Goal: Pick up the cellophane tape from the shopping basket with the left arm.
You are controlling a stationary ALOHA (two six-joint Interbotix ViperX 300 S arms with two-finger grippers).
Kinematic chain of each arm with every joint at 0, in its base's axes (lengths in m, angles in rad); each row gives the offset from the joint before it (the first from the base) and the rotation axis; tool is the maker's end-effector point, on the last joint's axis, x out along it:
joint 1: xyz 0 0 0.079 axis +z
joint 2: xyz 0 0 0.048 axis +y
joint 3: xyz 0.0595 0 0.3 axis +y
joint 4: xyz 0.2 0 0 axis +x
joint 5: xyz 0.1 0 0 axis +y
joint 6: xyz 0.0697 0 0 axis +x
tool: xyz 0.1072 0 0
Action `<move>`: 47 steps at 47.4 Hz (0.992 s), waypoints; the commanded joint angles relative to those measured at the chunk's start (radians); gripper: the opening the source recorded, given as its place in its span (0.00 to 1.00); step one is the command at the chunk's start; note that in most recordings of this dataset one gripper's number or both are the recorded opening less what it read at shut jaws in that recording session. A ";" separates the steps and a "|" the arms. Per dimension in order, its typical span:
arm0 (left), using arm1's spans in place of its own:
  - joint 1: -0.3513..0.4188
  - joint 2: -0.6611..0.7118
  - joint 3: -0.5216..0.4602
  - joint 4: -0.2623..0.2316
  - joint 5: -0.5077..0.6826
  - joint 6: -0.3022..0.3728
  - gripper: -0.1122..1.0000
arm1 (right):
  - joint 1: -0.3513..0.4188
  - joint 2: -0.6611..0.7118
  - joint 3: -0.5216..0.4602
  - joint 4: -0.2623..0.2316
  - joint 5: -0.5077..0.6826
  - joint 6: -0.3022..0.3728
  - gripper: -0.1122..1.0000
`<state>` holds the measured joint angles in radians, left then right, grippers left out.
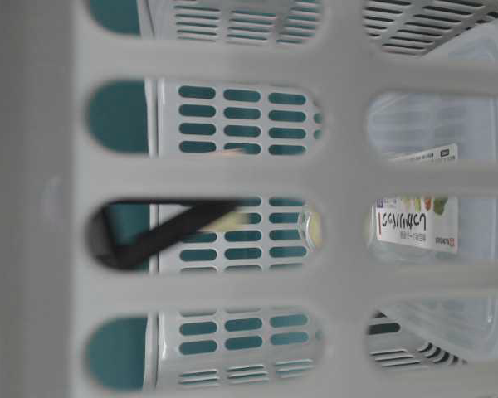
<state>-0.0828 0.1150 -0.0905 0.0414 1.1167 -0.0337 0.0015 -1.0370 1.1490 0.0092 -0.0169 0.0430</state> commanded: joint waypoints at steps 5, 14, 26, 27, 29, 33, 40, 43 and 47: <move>-0.005 -0.029 -0.160 0.003 0.156 -0.011 0.55 | 0.002 0.008 -0.002 0.003 -0.040 0.002 0.67; -0.008 -0.017 -0.186 0.003 0.183 -0.012 0.55 | 0.002 0.008 0.000 0.003 -0.041 0.002 0.67; -0.011 -0.021 -0.167 0.003 0.187 -0.012 0.55 | 0.002 0.008 0.000 0.003 -0.041 0.002 0.67; -0.011 -0.021 -0.166 0.003 0.187 -0.012 0.55 | 0.002 0.008 0.000 0.003 -0.041 0.002 0.67; -0.011 -0.021 -0.166 0.003 0.187 -0.012 0.55 | 0.002 0.008 0.000 0.003 -0.041 0.002 0.67; -0.011 -0.020 -0.167 0.003 0.187 -0.012 0.55 | 0.002 0.008 0.000 0.006 -0.041 0.002 0.67; -0.011 -0.017 -0.166 0.003 0.187 -0.012 0.55 | 0.002 0.008 0.000 0.008 -0.041 0.002 0.67; -0.011 -0.017 -0.166 0.003 0.187 -0.011 0.55 | 0.002 0.008 0.000 0.008 -0.041 0.002 0.67; -0.011 -0.017 -0.166 0.003 0.187 -0.011 0.55 | 0.000 0.008 0.000 0.008 -0.043 0.002 0.67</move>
<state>-0.0905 0.1150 -0.2470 0.0414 1.3054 -0.0445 0.0015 -1.0370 1.1566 0.0123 -0.0491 0.0430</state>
